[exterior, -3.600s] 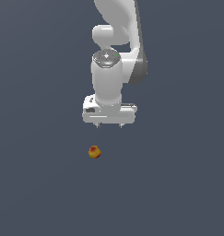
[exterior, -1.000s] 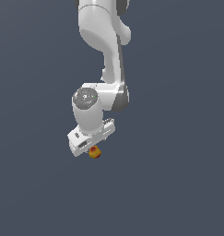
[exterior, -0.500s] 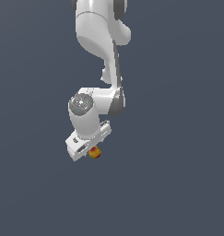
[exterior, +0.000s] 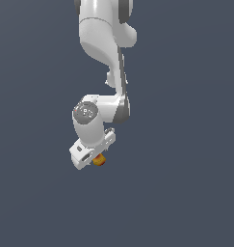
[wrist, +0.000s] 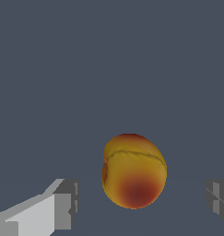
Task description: Pick up the object and move it to a goal position.
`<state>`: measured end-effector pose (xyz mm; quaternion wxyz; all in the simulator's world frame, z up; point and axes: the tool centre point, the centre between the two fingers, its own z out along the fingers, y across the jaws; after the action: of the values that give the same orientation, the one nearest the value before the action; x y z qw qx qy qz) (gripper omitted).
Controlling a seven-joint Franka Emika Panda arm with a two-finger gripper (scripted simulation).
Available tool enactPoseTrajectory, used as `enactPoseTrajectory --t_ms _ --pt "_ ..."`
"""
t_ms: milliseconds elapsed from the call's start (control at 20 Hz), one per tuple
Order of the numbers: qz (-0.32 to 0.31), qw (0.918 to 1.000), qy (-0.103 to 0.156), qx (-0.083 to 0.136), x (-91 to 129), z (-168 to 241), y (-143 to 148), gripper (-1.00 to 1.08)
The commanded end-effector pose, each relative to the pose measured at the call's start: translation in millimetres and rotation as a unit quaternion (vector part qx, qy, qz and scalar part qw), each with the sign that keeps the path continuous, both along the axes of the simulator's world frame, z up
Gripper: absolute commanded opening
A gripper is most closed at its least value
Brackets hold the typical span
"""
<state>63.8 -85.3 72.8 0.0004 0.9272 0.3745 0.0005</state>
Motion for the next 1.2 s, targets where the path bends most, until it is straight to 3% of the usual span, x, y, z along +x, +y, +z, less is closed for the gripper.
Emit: enactPoseTrajectory --t_ms 0,500,550,1150 --pt "0.001 1.0 0.001 0.0 -1 -13 0 1.0" --pt "0.001 1.0 0.001 0.0 0 -38 0 1.0" --pt "0.001 1.0 0.001 0.0 0 -38 0 -1.0" --pt "0.001 1.0 0.001 0.0 0 -37 1 -1.0"
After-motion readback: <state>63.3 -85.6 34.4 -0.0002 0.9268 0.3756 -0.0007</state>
